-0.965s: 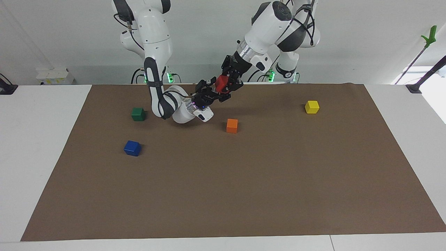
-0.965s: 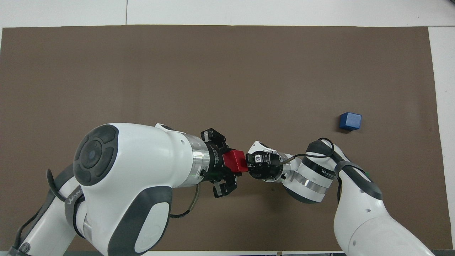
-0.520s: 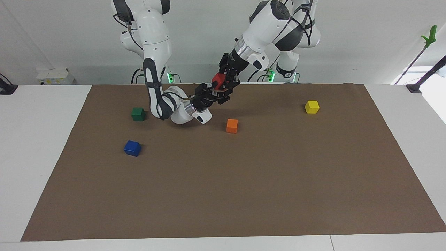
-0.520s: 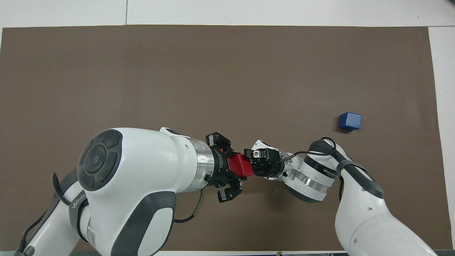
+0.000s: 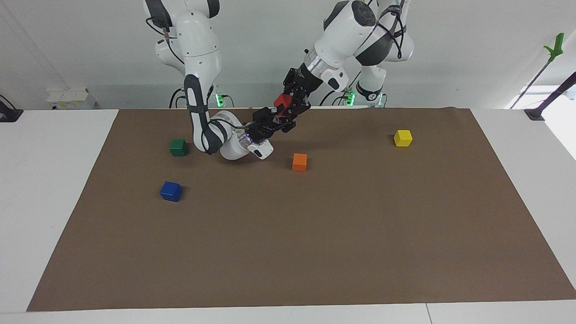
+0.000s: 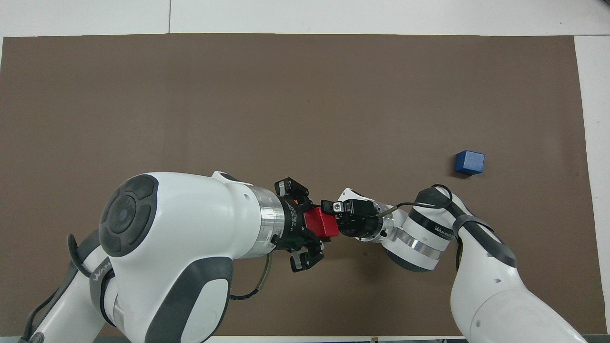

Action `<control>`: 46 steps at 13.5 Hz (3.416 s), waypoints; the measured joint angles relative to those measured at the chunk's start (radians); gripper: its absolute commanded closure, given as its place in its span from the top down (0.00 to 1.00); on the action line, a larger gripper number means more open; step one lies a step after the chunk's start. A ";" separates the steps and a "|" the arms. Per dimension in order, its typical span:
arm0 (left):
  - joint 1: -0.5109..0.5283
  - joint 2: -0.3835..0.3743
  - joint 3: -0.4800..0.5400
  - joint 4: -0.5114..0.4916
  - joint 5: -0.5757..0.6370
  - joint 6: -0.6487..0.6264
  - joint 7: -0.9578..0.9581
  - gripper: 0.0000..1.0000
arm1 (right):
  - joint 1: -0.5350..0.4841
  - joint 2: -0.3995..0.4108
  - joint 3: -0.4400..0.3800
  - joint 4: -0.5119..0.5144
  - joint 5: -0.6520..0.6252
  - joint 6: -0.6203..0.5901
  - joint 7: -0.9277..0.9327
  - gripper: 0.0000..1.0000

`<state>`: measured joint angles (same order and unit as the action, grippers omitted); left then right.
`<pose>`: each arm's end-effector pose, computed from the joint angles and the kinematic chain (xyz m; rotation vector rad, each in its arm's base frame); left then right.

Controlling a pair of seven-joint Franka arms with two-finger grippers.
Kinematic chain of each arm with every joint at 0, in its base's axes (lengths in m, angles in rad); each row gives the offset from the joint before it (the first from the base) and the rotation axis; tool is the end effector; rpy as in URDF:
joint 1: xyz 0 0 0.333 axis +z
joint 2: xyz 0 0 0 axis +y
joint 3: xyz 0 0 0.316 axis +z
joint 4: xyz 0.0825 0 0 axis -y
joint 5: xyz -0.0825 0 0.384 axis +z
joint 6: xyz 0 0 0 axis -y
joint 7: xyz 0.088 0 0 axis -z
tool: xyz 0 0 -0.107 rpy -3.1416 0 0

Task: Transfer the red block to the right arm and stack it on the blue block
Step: 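Close the right gripper on the red cube held by the left gripper, then open the left gripper and withdraw it while the right gripper pulls away, then carry the red cube with the right gripper over the blue cube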

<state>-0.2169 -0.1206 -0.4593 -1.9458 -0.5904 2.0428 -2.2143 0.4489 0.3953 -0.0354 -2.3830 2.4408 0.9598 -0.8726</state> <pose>0.4037 -0.3766 0.5546 1.7903 2.1521 -0.6710 0.4342 0.2887 0.2897 -0.6961 0.1875 0.1211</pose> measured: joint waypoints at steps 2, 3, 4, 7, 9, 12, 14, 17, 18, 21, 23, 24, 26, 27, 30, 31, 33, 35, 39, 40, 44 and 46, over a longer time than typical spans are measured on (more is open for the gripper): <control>0.000 -0.001 0.001 0.000 -0.001 0.000 0.000 0.27 | 0.000 -0.003 0.000 -0.001 0.000 0.004 0.002 0.00; 0.000 -0.002 0.001 0.000 -0.002 0.000 0.000 0.99 | 0.000 -0.006 0.000 -0.001 0.000 0.006 0.002 0.00; 0.000 -0.004 0.002 0.000 -0.002 0.000 -0.001 1.00 | 0.000 -0.009 0.000 -0.001 0.000 0.010 0.002 0.00; 0.000 -0.017 0.004 0.001 -0.003 0.001 0.000 1.00 | 0.001 -0.027 0.000 -0.001 -0.001 0.028 0.009 0.00; 0.000 -0.032 0.005 0.001 -0.003 0.001 0.002 1.00 | 0.003 -0.042 0.001 -0.001 -0.001 0.044 0.022 0.00; 0.001 -0.057 0.015 0.001 -0.003 -0.031 0.009 1.00 | 0.003 -0.058 0.001 -0.001 -0.007 0.075 0.032 0.00; 0.014 -0.083 0.030 0.001 -0.003 -0.088 0.038 1.00 | 0.000 -0.065 -0.001 -0.001 -0.008 0.084 0.042 0.00; 0.081 -0.113 0.055 0.001 -0.003 -0.200 0.144 1.00 | -0.052 -0.090 -0.003 0.010 -0.119 0.183 0.044 0.00; 0.115 -0.114 0.067 0.001 -0.002 -0.223 0.212 1.00 | -0.090 -0.111 -0.004 0.024 -0.189 0.243 0.049 0.00; 0.288 -0.114 0.083 0.000 -0.001 -0.259 0.456 1.00 | -0.176 -0.161 -0.008 0.078 -0.329 0.356 0.096 0.00; 0.382 -0.114 0.088 0.000 0.060 -0.270 0.645 1.00 | -0.217 -0.177 -0.009 0.131 -0.465 0.472 0.106 0.00; 0.397 -0.114 0.090 0.000 0.125 -0.272 0.739 1.00 | -0.233 -0.192 -0.010 0.160 -0.539 0.545 0.129 0.00; 0.411 -0.114 0.105 0.000 0.202 -0.272 0.883 1.00 | -0.251 -0.239 -0.011 0.211 -0.663 0.668 0.207 0.00; 0.430 -0.114 0.114 0.000 0.233 -0.272 0.946 1.00 | -0.252 -0.262 -0.011 0.230 -0.718 0.721 0.242 0.00; 0.488 -0.113 0.124 0.000 0.347 -0.273 1.230 1.00 | -0.252 -0.301 -0.011 0.274 -0.911 0.854 0.329 0.00; 0.492 -0.113 0.124 0.002 0.389 -0.275 1.320 1.00 | -0.252 -0.307 -0.011 0.292 -0.986 0.884 0.364 0.00; 0.492 -0.103 0.124 0.026 0.480 -0.314 1.500 1.00 | -0.253 -0.312 -0.012 0.346 -1.185 0.937 0.461 0.00; 0.495 -0.049 0.126 0.120 0.543 -0.393 1.668 1.00 | -0.257 -0.312 -0.012 0.414 -1.410 0.953 0.586 0.00; 0.394 0.155 0.259 0.391 0.649 -0.522 1.890 1.00 | -0.258 -0.315 -0.013 0.475 -1.829 0.953 0.779 0.00; 0.357 0.183 0.299 0.425 0.652 -0.539 1.915 1.00 | -0.258 -0.315 -0.013 0.476 -1.910 0.953 0.811 0.00; 0.298 0.207 0.352 0.454 0.653 -0.556 1.979 1.00 | -0.259 -0.314 -0.013 0.478 -2.279 0.952 0.947 0.00; 0.284 0.207 0.351 0.451 0.653 -0.566 1.980 1.00 | -0.274 -0.313 -0.014 0.474 -2.410 0.952 0.969 0.00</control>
<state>0.0669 0.0863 -0.1087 -1.4944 0.0627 1.4767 -0.2346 0.1747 0.0827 -0.0489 -1.9090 0.0305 1.9118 0.0961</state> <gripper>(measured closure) 0.000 0.414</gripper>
